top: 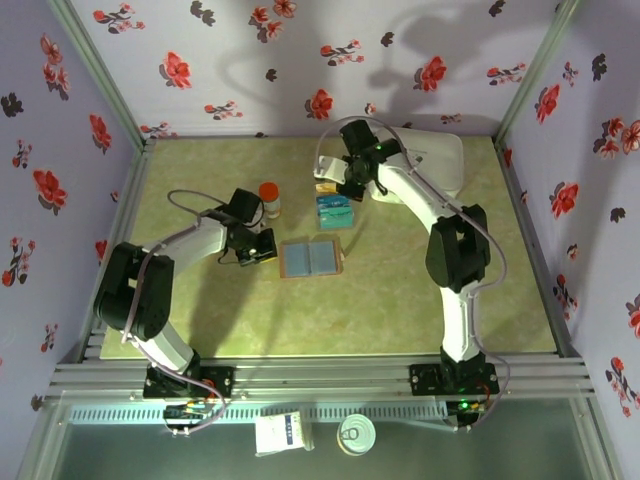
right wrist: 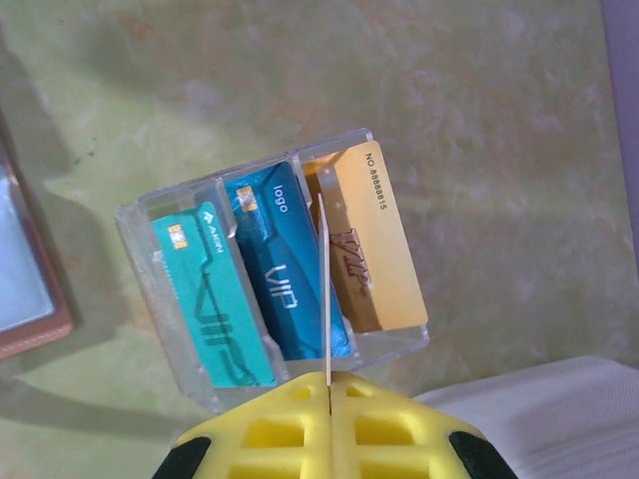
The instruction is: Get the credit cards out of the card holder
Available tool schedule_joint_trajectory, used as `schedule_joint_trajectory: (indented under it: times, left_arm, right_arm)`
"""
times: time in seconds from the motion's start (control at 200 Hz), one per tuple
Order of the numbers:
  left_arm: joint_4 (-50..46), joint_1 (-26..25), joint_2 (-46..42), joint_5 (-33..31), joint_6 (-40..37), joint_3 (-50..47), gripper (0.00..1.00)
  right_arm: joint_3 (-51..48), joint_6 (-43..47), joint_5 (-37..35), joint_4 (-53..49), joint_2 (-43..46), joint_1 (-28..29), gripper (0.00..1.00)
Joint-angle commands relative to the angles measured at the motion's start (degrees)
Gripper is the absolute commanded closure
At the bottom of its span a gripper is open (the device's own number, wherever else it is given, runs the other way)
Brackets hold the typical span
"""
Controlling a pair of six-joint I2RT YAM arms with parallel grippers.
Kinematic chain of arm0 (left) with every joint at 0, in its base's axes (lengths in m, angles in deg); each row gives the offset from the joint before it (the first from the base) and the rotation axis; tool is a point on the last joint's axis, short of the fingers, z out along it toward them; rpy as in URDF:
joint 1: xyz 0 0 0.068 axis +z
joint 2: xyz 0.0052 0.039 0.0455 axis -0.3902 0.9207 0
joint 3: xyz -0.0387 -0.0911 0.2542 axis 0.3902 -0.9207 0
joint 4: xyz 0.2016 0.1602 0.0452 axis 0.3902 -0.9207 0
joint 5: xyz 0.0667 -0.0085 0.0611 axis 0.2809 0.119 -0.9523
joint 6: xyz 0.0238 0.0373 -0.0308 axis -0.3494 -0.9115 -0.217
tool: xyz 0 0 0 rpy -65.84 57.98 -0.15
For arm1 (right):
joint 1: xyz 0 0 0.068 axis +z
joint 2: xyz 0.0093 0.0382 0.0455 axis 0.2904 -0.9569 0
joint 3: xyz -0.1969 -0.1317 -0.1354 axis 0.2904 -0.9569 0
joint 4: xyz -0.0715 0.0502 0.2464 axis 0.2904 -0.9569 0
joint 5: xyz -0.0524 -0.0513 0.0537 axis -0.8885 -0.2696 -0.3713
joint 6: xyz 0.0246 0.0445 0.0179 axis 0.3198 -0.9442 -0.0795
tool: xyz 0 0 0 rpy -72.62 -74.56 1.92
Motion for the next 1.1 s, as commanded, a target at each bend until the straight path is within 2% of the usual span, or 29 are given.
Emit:
schedule_joint_trajectory:
  times: [0.0, 0.385, 0.905, 0.97, 1.095]
  left_arm:
    - [-0.78, 0.8, -1.47, -0.64, -0.96, -1.13, 0.95]
    - [-1.23, 1.62, -0.44, -0.27, -1.44, -0.81, 0.95]
    - [-1.33, 2.04, 0.49, 0.16, -1.59, -0.72, 0.96]
    - [-1.36, 2.12, 0.33, 0.19, -1.5, -0.84, 0.95]
    - [-1.23, 2.2, 0.12, 0.13, -1.4, -1.13, 0.95]
  right_arm:
    - [4.32, 3.8, -1.79, -2.3, -2.61, -0.45, 1.0]
    - [13.13, 7.51, -1.91, -3.04, -9.81, -0.37, 1.0]
    - [13.91, 11.34, -2.08, -4.14, -12.1, 0.42, 0.98]
    - [13.94, 11.38, -2.19, -3.58, -12.06, 0.51, 0.96]
    - [13.94, 9.05, -4.63, 0.05, -11.29, 0.47, 0.83]
